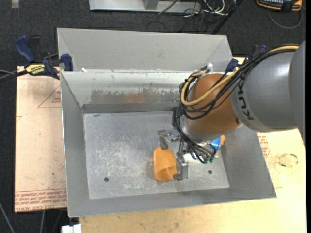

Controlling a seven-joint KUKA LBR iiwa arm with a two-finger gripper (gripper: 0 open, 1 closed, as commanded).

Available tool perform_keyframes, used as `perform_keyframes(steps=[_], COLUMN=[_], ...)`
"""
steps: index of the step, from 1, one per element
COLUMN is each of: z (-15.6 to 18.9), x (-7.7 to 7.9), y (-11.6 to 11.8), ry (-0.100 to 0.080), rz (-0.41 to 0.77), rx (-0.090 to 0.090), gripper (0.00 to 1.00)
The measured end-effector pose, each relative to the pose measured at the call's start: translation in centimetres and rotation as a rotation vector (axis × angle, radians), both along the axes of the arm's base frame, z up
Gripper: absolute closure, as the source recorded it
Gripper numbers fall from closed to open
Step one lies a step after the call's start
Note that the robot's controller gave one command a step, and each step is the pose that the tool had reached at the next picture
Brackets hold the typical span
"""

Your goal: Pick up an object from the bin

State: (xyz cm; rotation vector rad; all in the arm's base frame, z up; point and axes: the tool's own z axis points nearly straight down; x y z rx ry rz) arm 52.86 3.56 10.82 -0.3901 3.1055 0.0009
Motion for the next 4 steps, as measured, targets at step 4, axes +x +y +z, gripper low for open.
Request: perform_keyframes(steps=[4], z=[6.0], x=[1.7], y=[2.5], ry=[0.004], rz=[-0.549], rx=[0.022], gripper=[1.00])
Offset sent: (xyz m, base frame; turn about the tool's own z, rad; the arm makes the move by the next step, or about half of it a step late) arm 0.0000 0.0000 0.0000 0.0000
